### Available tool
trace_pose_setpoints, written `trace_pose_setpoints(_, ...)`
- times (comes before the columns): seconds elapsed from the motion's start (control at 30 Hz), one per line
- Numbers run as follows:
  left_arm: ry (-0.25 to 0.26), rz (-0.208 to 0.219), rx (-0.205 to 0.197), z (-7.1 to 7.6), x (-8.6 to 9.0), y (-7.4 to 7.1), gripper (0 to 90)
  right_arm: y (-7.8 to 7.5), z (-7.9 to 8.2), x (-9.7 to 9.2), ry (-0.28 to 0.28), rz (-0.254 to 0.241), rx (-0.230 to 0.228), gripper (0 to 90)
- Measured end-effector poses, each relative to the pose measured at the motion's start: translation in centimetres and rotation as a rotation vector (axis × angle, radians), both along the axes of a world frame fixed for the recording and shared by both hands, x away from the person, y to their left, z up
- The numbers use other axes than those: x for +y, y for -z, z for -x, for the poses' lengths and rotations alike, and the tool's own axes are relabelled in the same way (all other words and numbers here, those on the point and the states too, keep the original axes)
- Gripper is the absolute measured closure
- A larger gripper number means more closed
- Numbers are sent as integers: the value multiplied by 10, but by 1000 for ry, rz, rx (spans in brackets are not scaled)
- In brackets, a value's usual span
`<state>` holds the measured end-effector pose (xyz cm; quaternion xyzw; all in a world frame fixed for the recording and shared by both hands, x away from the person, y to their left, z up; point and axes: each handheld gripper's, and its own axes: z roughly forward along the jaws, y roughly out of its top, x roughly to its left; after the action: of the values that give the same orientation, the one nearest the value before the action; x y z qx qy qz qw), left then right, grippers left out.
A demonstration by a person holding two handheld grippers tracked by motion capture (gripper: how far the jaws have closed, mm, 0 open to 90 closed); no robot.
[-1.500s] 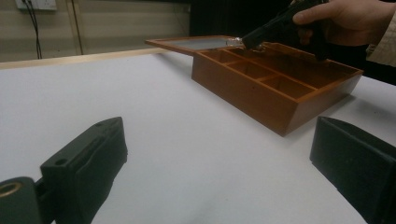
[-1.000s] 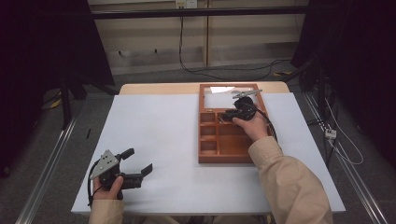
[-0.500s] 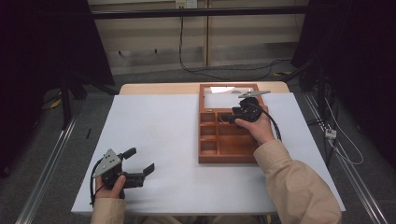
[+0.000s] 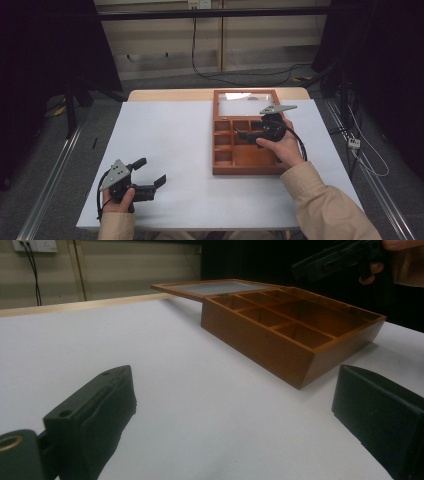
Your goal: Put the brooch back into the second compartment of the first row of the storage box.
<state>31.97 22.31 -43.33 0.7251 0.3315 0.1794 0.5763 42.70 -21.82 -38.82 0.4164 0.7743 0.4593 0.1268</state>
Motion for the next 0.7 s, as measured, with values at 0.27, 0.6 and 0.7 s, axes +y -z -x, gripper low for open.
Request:
trace_pose_setpoints(0.27, -3, -3, -1, 0, -1, 0, 37, -4, 24, -1, -50, -3, -13, 239)
trace_pose_setpoints(0.6, -4, 0, 1, 1, -2, 0, 38, 1, 49, -6, -82, -18, -27, 235)
trace_pose_setpoints(0.7, -1, -3, 0, 1, -1, 0, 38, 4, 55, -8, -93, -16, -30, 235)
